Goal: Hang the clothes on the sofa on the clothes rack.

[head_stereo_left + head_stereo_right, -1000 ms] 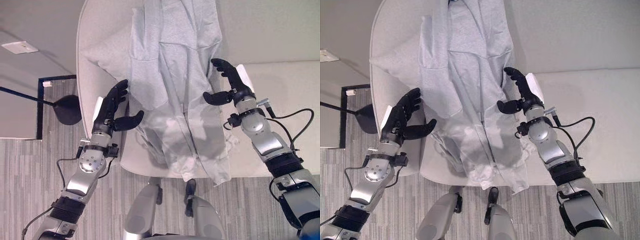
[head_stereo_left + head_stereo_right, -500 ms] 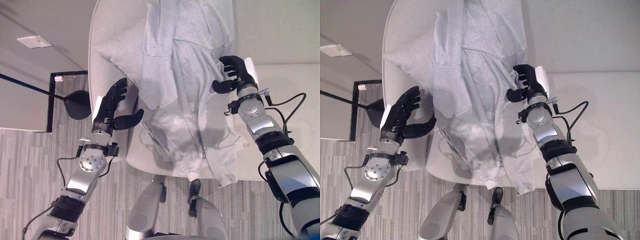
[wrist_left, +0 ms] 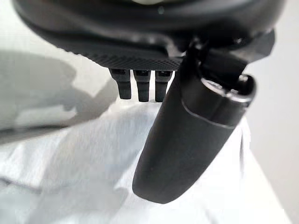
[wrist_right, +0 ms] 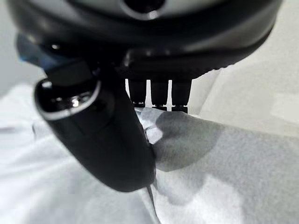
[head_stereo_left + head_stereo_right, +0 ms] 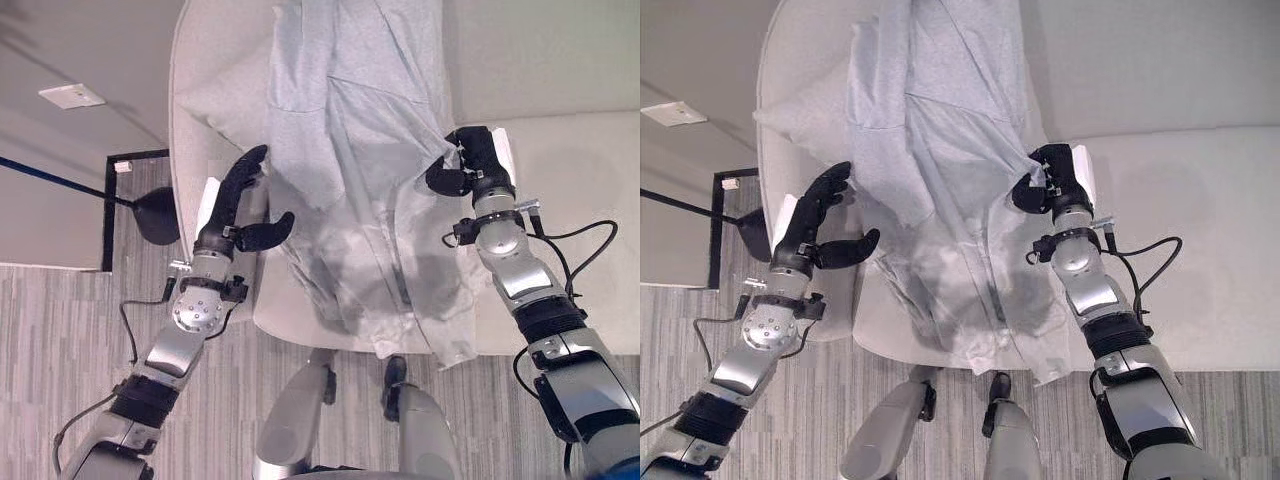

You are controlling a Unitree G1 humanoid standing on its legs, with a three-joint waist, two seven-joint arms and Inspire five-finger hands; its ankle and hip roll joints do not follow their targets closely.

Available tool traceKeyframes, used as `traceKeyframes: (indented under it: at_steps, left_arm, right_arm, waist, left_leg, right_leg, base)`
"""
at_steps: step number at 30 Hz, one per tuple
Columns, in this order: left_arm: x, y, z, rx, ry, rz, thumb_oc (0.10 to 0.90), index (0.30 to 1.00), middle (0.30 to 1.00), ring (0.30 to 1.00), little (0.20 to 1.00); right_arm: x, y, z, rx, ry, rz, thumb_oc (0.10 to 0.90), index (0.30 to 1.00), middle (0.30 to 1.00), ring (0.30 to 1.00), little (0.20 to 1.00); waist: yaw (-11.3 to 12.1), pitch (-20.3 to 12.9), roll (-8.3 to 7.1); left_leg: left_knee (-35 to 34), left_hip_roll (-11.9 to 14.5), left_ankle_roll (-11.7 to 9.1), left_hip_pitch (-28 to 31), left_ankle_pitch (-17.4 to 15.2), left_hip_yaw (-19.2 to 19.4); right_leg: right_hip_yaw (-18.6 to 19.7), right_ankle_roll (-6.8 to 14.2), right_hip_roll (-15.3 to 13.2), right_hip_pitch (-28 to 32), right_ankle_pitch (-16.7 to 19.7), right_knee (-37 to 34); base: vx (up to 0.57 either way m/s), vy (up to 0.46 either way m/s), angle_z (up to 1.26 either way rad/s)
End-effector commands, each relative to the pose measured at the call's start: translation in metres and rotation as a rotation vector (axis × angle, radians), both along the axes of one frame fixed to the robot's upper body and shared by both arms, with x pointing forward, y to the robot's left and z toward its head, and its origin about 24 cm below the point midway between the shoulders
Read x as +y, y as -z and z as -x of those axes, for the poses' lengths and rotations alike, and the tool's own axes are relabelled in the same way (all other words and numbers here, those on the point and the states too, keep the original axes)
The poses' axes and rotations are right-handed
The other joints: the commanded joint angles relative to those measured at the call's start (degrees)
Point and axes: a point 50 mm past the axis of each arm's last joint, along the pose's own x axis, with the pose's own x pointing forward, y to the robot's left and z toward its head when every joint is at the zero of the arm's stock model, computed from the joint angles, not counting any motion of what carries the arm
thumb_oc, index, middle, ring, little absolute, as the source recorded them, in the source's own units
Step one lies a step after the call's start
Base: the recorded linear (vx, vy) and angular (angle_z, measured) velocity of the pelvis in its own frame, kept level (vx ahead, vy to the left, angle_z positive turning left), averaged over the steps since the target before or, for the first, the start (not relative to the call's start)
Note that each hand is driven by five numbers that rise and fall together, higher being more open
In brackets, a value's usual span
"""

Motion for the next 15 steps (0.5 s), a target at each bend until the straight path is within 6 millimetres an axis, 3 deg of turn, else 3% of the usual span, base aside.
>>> traceKeyframes:
  at_steps: [1, 9, 15]
  left_arm:
    - [0.000, -0.048, -0.019, -0.210, -0.066, -0.018, 0.800, 0.900, 0.900, 0.900, 0.900]
    - [0.007, -0.047, -0.043, -0.200, -0.252, -0.101, 0.800, 0.900, 0.900, 0.900, 0.900]
    - [0.015, -0.050, -0.049, -0.218, -0.344, -0.125, 0.800, 0.900, 0.900, 0.900, 0.900]
  right_arm:
    - [0.022, -0.046, 0.007, -0.229, -0.109, -0.053, 0.400, 0.300, 0.300, 0.300, 0.300]
    - [0.034, -0.032, 0.022, -0.240, -0.182, -0.118, 0.400, 0.300, 0.300, 0.300, 0.300]
    - [0.032, -0.028, 0.030, -0.259, -0.184, -0.155, 0.400, 0.300, 0.300, 0.300, 0.300]
  waist:
    - [-2.3, 2.0, -4.95]
    - [-5.4, 2.7, -5.89]
    - [-6.9, 3.2, -6.50]
  left_leg:
    - [-2.8, 3.5, -6.2, 7.9, -8.2, 4.0]
    - [-2.8, 4.2, -6.3, 7.8, -8.2, 5.0]
    - [-2.8, 4.7, -6.4, 7.7, -8.1, 5.9]
  right_leg:
    - [2.4, 7.6, -9.3, 6.3, 24.1, -29.2]
    - [3.9, 7.5, -8.7, 5.0, 24.6, -29.2]
    - [5.0, 7.6, -8.3, 3.8, 25.1, -29.2]
  base:
    - [-0.02, -0.034, -0.06]
    - [-0.01, -0.045, -0.12]
    - [-0.01, -0.035, -0.17]
